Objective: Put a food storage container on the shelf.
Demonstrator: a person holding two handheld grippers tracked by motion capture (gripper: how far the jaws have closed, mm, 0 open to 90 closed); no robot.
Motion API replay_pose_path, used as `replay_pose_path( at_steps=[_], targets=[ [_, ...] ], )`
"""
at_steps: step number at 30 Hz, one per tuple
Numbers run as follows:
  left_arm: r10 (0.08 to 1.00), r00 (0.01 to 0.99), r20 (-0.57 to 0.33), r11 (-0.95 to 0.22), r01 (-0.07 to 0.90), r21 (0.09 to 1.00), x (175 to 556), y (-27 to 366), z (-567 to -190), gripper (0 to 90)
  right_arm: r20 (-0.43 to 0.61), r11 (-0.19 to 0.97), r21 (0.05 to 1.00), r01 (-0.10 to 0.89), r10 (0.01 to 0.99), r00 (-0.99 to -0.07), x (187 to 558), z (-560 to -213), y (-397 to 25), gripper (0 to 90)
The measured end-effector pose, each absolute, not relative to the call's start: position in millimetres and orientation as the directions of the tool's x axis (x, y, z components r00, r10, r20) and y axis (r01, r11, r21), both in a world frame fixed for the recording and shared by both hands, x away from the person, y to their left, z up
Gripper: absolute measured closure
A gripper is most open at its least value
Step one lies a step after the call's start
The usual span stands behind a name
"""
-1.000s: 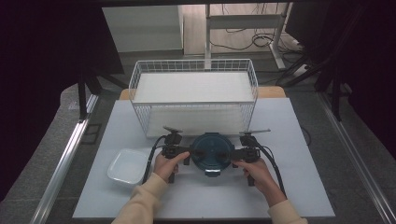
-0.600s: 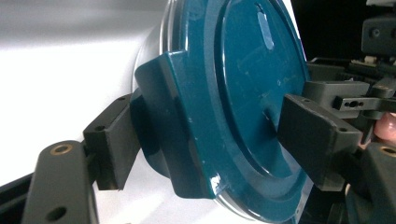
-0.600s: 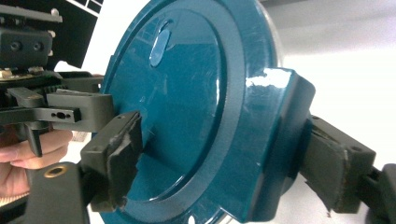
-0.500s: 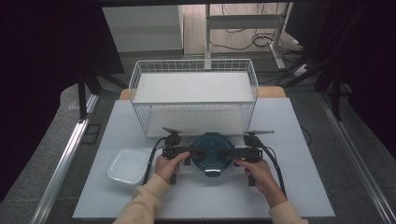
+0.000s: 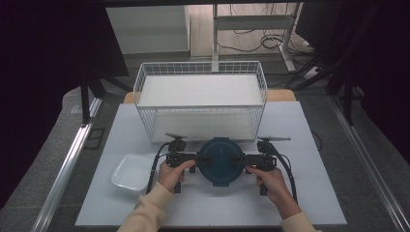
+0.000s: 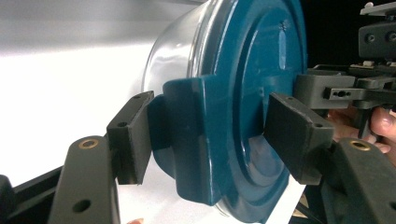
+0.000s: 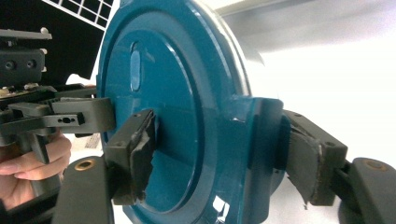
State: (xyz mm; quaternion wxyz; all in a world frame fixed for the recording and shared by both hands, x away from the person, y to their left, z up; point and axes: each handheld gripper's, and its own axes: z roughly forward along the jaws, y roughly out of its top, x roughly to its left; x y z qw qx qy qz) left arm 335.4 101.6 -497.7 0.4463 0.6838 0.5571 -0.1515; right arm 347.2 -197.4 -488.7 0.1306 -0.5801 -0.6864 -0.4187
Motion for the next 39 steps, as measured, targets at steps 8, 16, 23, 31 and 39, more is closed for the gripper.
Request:
replay_pose_path(
  at_steps=[8, 16, 23, 31, 39],
  targets=[
    [0.614, 0.334, -0.715, 0.037, 0.893, 0.449, 327.1, 104.4, -496.9, 37.0, 0.648, 0.004, 0.457, 0.889, 0.683, -0.336, 342.4, -484.1, -197.7, 34.0],
    [0.606, 0.364, -0.707, 0.035, 0.876, 0.481, 320.2, 105.7, -488.0, 38.0, 0.632, 0.017, 0.498, 0.867, 0.677, -0.377, 337.1, -473.7, -198.7, 34.5],
    [0.608, 0.379, -0.698, 0.028, 0.868, 0.496, 314.7, 103.8, -484.4, 37.7, 0.602, 0.05, 0.534, 0.844, 0.679, -0.421, 333.9, -466.7, -198.7, 34.5],
    [0.604, 0.383, -0.699, 0.028, 0.866, 0.499, 312.8, 101.7, -482.3, 37.6, 0.583, 0.06, 0.553, 0.831, 0.685, -0.437, 331.6, -461.4, -200.1, 34.3],
    [0.602, 0.406, -0.687, 0.029, 0.849, 0.527, 307.1, 103.3, -471.4, 37.7, 0.561, 0.073, 0.586, 0.807, 0.682, -0.468, 326.9, -450.5, -198.8, 34.4]
  ],
)
